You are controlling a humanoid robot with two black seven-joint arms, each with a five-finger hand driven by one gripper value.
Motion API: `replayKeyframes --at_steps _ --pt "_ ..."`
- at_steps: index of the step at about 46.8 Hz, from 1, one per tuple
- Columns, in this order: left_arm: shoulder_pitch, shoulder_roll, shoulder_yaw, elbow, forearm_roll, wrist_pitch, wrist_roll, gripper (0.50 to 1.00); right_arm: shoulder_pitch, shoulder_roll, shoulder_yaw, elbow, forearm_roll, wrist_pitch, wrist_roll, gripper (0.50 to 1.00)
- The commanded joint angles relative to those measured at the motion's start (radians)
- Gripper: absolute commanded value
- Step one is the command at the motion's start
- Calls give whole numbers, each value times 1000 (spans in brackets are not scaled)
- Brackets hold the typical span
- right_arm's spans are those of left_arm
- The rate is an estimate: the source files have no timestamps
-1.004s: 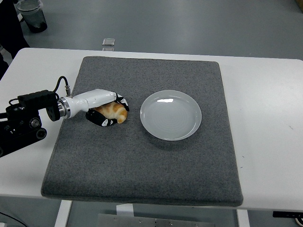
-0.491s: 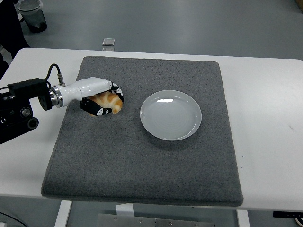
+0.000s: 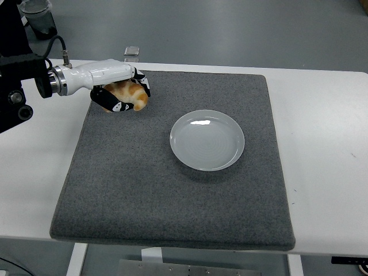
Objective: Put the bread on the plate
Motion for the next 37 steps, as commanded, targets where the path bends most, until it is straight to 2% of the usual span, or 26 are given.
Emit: replayKeyframes --at_steps 1,12,20,34,37 --pt "-30 1 -2 1 -2 -13 -5 500 0 0 0 0 0 0 0 932" --pt "-101 -1 -2 2 -3 -19 -7 500 0 0 0 0 0 0 0 930" --pt "-153 -13 -3 2 -11 -64 -7 500 0 0 0 0 0 0 0 930" --pt "-211 -22 -2 -1 -37 -67 -7 500 0 0 0 0 0 0 0 930" --pt "-225 -50 0 -2 -40 -68 -7 500 0 0 0 0 0 0 0 932"
